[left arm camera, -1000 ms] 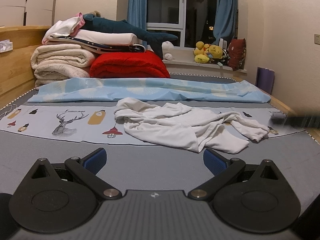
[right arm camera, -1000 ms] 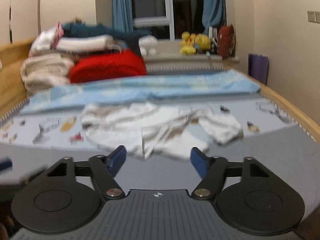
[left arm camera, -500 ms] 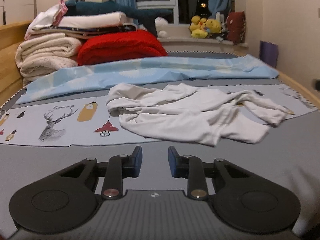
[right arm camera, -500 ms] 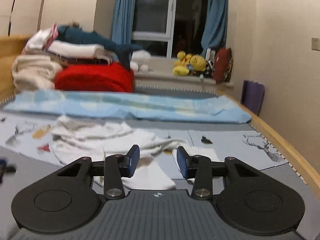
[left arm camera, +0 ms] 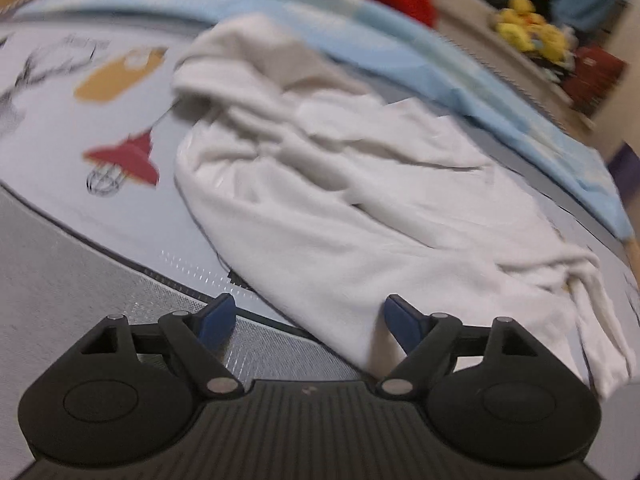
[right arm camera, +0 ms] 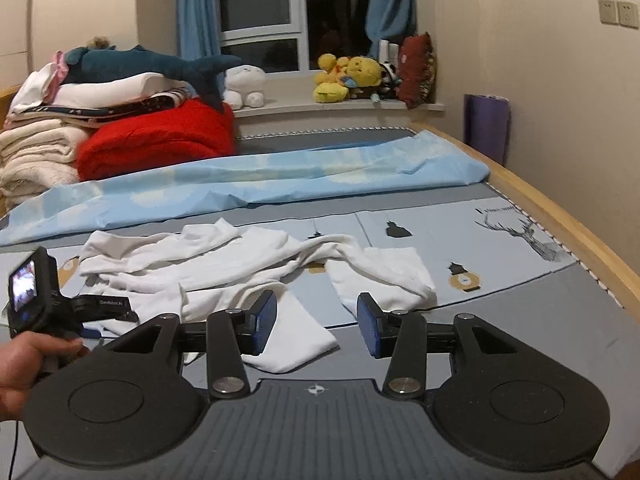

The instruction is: Fold small clothes

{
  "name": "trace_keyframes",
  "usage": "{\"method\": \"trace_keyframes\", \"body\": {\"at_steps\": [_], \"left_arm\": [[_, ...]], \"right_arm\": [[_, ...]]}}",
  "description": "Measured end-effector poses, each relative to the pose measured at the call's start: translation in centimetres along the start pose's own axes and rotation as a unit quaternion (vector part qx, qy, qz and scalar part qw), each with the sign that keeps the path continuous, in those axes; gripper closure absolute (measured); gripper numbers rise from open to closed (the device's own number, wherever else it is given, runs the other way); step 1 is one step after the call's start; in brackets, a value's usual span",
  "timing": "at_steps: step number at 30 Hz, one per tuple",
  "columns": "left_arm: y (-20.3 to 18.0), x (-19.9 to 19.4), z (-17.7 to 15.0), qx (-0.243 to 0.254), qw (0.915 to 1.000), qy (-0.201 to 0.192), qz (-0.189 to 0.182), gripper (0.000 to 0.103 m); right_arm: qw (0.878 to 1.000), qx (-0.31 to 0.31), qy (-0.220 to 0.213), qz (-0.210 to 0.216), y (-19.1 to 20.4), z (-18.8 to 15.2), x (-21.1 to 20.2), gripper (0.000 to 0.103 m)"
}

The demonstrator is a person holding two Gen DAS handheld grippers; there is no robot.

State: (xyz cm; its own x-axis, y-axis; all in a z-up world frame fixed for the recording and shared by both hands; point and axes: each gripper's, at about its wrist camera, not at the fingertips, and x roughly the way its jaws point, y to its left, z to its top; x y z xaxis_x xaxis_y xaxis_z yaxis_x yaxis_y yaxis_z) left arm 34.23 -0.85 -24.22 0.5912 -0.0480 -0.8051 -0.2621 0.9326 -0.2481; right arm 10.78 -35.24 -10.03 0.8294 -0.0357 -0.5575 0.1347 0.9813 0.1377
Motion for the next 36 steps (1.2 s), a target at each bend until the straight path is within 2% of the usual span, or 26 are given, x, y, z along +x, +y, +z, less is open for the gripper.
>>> {"method": "trace_keyframes", "body": {"at_steps": [1,2,3,4,5,6,7,10,14,20,24,27,28,30,31,32,33,36], "left_arm": [[-0.1,0.4,0.1,0.001,0.9999,-0.011,0.002,0.017],[-0.4,0.6,0.2,0.012,0.9997,-0.019,0.006,0.022],[-0.6,0.9,0.2,0.026,0.9994,-0.022,0.012,0.041],[-0.9,1.0,0.3,0.045,0.9984,-0.026,0.022,0.056],[-1.0,0.9,0.3,0.058,0.9976,-0.025,0.029,0.086],[-0.9,0.8,0.5,0.062,0.9974,-0.02,0.029,0.095],[-0.6,0.3,0.7,0.062,0.9976,-0.018,0.027,0.097],[0.3,-2.6,1.0,0.075,0.9967,-0.03,0.009,0.098],[1.4,-6.8,0.2,0.131,0.9909,-0.031,-0.01,0.099],[5.0,-13.1,-1.9,0.193,0.981,0.0,-0.024,0.099],[7.8,-16.8,-2.8,0.2,0.9788,0.012,-0.041,0.1],[9.6,-18.8,-3.9,0.214,0.9761,-0.004,-0.041,0.102],[10.2,-18.9,-4.4,0.213,0.9764,-0.01,-0.035,0.102],[10.9,-18.7,-4.7,0.184,0.9828,0.004,-0.016,0.1],[11.3,-19.0,-4.6,0.161,0.9868,0.0,-0.017,0.098],[11.4,-19.3,-4.5,0.147,0.9889,-0.009,-0.016,0.092],[11.4,-19.6,-4.5,0.146,0.9891,-0.015,-0.012,0.082],[10.9,-20.0,-5.0,0.166,0.9858,-0.024,0.01,0.06]], "right_arm": [[1.0,0.001,0.001,-0.001,0.0,0.0,0.0,0.056],[1.0,0.001,0.002,-0.001,0.0,0.0,0.0,0.055],[1.0,0.001,0.003,-0.001,0.1,0.0,0.0,0.055],[1.0,-0.003,0.003,-0.001,0.3,0.0,0.0,0.055],[1.0,-0.008,0.001,-0.002,0.5,-0.1,-0.2,0.055],[1.0,-0.014,-0.002,-0.004,0.7,-0.1,-0.3,0.055],[1.0,-0.02,-0.005,-0.006,0.8,-0.1,-0.5,0.055],[0.999,-0.034,-0.018,-0.008,1.2,0.0,-1.3,0.055],[0.998,-0.044,-0.036,-0.011,1.5,-0.1,-3.1,0.055],[0.994,-0.082,-0.066,-0.008,1.7,-1.2,-6.6,0.049],[0.992,-0.103,-0.073,-0.006,1.4,-1.8,-8.2,0.049],[0.992,-0.1,-0.077,-0.008,0.9,-2.0,-9.1,0.049],[0.992,-0.098,-0.077,-0.009,0.8,-2.0,-9.3,0.048],[0.993,-0.095,-0.076,-0.009,0.5,-2.0,-9.3,0.046],[0.993,-0.095,-0.074,-0.009,0.5,-2.0,-9.4,0.044],[0.993,-0.093,-0.071,-0.008,0.4,-2.1,-9.3,0.043],[0.994,-0.09,-0.068,-0.007,0.4,-2.1,-9.3,0.043],[0.995,-0.082,-0.056,-0.001,0.3,-2.1,-9.2,0.04]]}}
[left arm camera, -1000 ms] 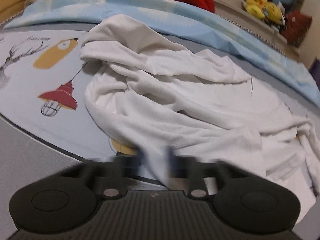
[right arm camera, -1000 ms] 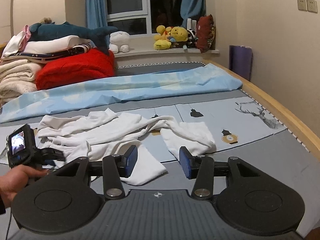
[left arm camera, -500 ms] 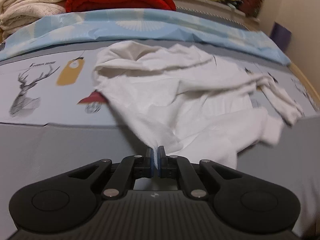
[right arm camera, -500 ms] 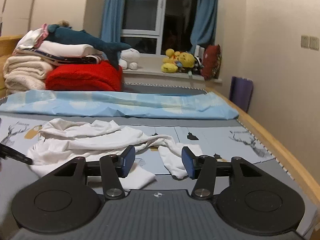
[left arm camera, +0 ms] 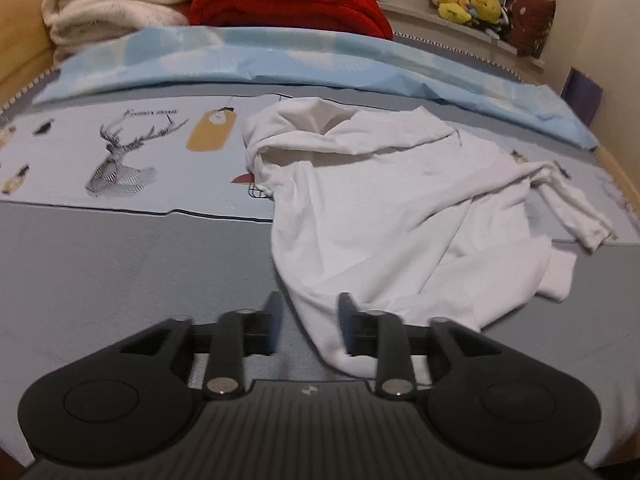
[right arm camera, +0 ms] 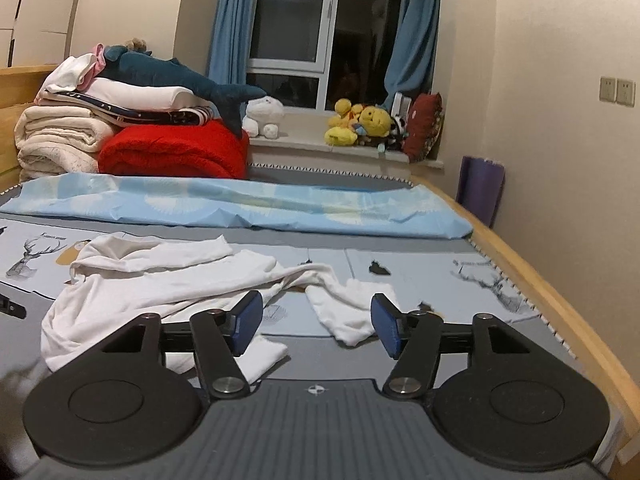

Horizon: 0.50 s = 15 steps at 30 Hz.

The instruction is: Fold small clothes

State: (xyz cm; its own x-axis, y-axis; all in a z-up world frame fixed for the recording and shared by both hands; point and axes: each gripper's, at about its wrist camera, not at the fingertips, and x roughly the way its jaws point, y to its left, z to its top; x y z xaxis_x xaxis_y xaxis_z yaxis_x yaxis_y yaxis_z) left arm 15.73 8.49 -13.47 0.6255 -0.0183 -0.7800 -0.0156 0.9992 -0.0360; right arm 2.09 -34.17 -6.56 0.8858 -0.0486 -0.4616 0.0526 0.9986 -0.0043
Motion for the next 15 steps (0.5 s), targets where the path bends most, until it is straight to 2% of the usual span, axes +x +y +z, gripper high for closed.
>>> {"method": "trace_keyframes", "body": {"at_steps": [4,7,9,12,15], "left_arm": [[-0.9,0.6,-0.3,0.026,0.9995,0.015,0.005,0.048],[-0.8,1.3,-0.1,0.015,0.9997,0.016,0.005,0.033],[-0.8,1.7,0.1,-0.005,0.9998,0.017,-0.008,0.018],[-1.6,3.1,0.6,-0.022,0.9988,0.024,-0.036,0.013],[-3.1,4.7,0.7,-0.004,0.9984,0.037,-0.042,0.013]], "right_arm": [[1.0,0.006,0.003,0.003,-0.1,0.0,-0.4,0.037],[1.0,0.027,0.0,0.0,-0.7,0.0,-1.1,0.035],[0.999,0.049,-0.003,0.0,-1.1,0.0,-1.6,0.035],[0.997,0.081,-0.007,0.001,-1.9,-0.1,-2.3,0.033],[0.997,0.083,-0.006,0.001,-2.1,-0.4,-2.5,0.033]]}}
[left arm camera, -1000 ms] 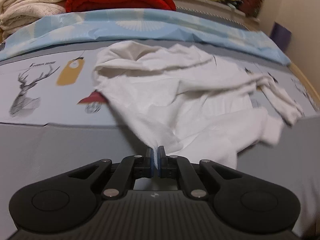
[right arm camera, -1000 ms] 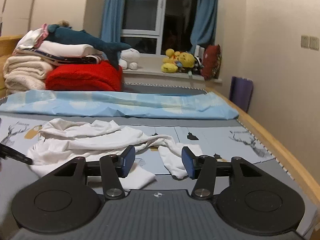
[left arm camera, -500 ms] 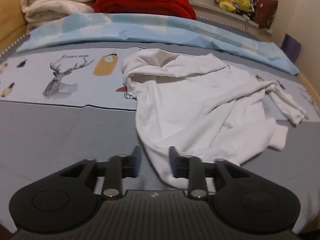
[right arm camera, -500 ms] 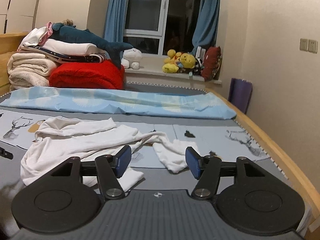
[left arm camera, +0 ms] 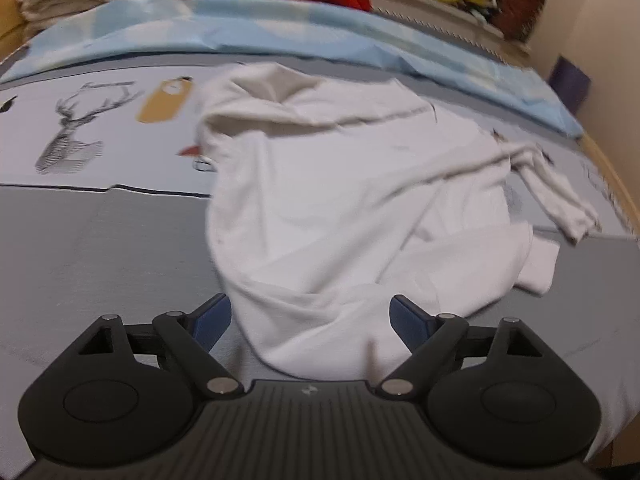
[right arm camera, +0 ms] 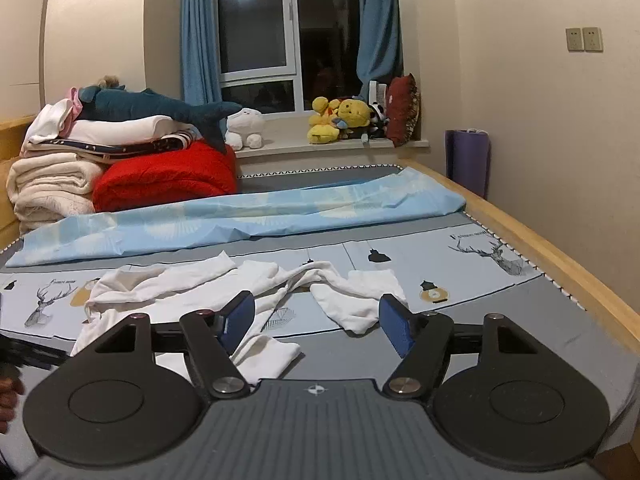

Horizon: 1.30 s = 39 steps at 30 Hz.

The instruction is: Fold small clothes

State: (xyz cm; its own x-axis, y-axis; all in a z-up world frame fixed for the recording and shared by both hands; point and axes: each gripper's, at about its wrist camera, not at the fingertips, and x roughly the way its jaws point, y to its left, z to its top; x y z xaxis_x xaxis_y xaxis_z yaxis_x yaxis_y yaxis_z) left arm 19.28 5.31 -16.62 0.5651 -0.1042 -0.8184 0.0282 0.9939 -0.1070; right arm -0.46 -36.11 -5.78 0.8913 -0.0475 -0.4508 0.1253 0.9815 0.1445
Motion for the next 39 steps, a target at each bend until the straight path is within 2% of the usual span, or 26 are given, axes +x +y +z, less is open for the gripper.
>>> {"method": "trace_keyframes", "body": {"at_steps": [4,5,7,9,10,12,22,25,26,27,28,29,30,32,35,39], "left_arm": [[-1.4,2.2,-0.7,0.044,0.9983,0.023,0.03,0.014],[-1.5,2.6,-0.9,0.052,0.9976,0.03,0.033,0.017],[-1.7,3.5,-1.5,0.08,0.9945,0.045,0.05,0.036],[-1.9,4.4,-2.1,0.115,0.9879,0.069,0.079,0.089],[-1.7,4.7,-2.3,0.12,0.9857,0.08,0.087,0.097],[-1.1,4.8,-2.5,0.115,0.9851,0.087,0.094,0.103],[-0.2,3.5,-1.7,0.077,0.9917,0.064,0.08,0.102],[-0.2,3.0,-1.3,0.065,0.9934,0.051,0.079,0.098],[-0.1,3.0,-1.1,0.06,0.9941,0.048,0.077,0.092],[0.0,3.0,-0.9,0.055,0.9946,0.044,0.076,0.077],[0.0,2.9,-0.8,0.051,0.9952,0.039,0.075,0.066],[-0.1,2.8,-0.7,0.046,0.9957,0.034,0.073,0.045],[-0.1,2.7,-0.5,0.041,0.9962,0.028,0.072,0.029],[-0.3,2.6,-0.3,0.034,0.9971,0.022,0.065,0.02],[-0.5,3.2,-0.1,0.03,0.9979,0.03,0.049,0.02],[-0.7,4.4,-0.1,0.031,0.997,0.042,0.058,0.02]], "right_arm": [[1.0,-0.006,0.004,-0.001,-0.4,0.0,0.0,0.033],[1.0,-0.003,0.005,-0.002,-0.5,0.0,0.0,0.033],[1.0,0.003,0.005,-0.005,-0.6,0.0,0.1,0.033],[1.0,0.007,0.006,-0.006,-0.6,0.0,0.1,0.033],[1.0,0.008,0.006,-0.006,-0.5,0.0,0.2,0.033],[1.0,0.004,0.006,-0.005,-0.4,0.0,0.2,0.033],[1.0,-0.001,0.01,-0.004,0.2,0.0,0.6,0.033],[1.0,-0.002,0.009,-0.004,0.3,0.0,0.6,0.033],[1.0,-0.001,0.01,-0.004,0.3,0.0,0.6,0.033],[1.0,-0.001,0.01,-0.004,0.4,0.0,0.6,0.033],[1.0,-0.002,0.01,-0.003,0.4,-0.1,0.6,0.033],[1.0,-0.003,0.01,-0.003,0.4,-0.1,0.6,0.033],[1.0,-0.004,0.01,-0.003,0.5,-0.1,0.6,0.033],[1.0,-0.006,0.012,-0.003,0.6,-0.1,0.7,0.033],[1.0,-0.008,0.013,-0.002,0.7,-0.1,0.8,0.033],[1.0,-0.01,0.015,-0.002,0.7,-0.1,1.0,0.033]]}}
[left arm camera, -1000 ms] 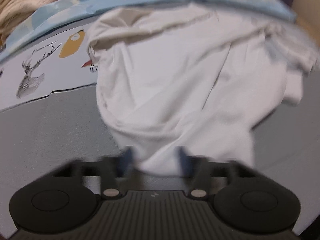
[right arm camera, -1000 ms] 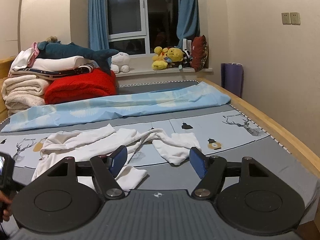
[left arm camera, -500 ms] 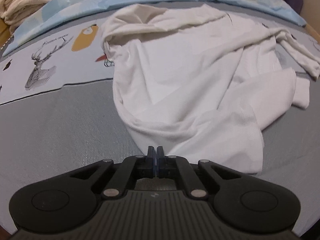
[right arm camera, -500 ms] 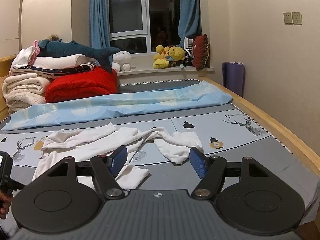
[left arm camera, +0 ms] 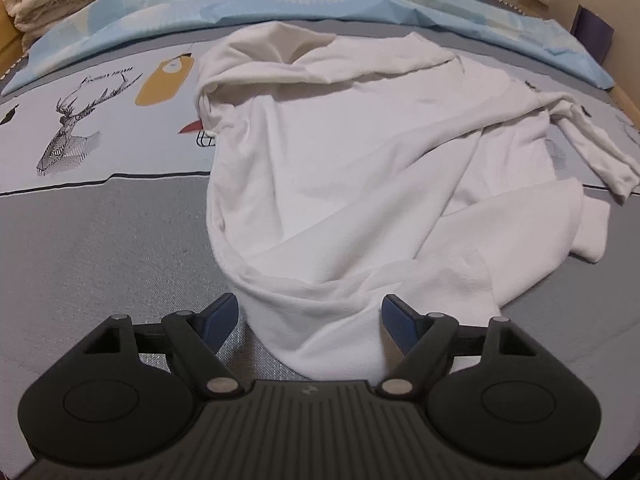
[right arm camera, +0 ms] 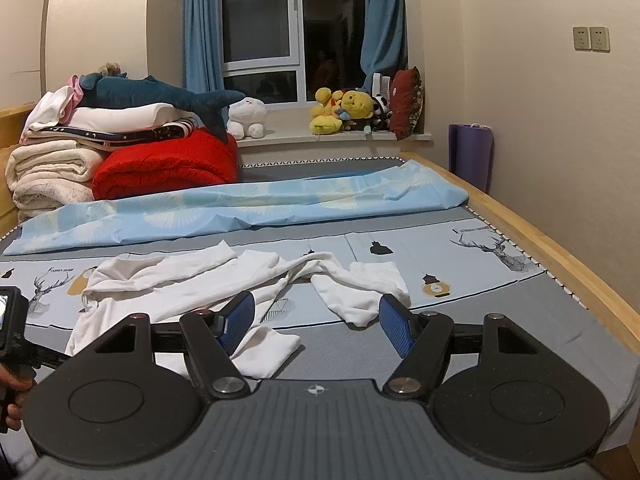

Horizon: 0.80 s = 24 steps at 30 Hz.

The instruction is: Fold small clothes

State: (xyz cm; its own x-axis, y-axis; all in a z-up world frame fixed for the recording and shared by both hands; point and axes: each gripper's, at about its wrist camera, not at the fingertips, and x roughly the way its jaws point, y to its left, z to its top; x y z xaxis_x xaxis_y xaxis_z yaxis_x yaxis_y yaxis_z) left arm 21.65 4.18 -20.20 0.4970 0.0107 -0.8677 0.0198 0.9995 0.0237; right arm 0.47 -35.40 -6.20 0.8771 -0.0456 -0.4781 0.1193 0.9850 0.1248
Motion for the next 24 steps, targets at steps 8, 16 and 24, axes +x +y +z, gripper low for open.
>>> {"method": "trace_keyframes", "body": {"at_steps": [8,16,24], "left_arm": [[0.0,1.9,-0.1,0.009,0.9995,0.028,0.007,0.047],[-1.3,1.6,-0.5,0.065,0.9976,0.019,0.013,0.093],[0.7,-0.7,-0.7,0.065,0.9977,0.013,-0.016,0.094]], "right_arm": [[1.0,-0.006,0.008,-0.002,0.2,0.1,0.6,0.033],[1.0,-0.007,0.014,-0.002,0.8,0.1,1.4,0.033],[0.999,0.021,0.043,-0.013,0.2,-0.1,4.6,0.051]]}}
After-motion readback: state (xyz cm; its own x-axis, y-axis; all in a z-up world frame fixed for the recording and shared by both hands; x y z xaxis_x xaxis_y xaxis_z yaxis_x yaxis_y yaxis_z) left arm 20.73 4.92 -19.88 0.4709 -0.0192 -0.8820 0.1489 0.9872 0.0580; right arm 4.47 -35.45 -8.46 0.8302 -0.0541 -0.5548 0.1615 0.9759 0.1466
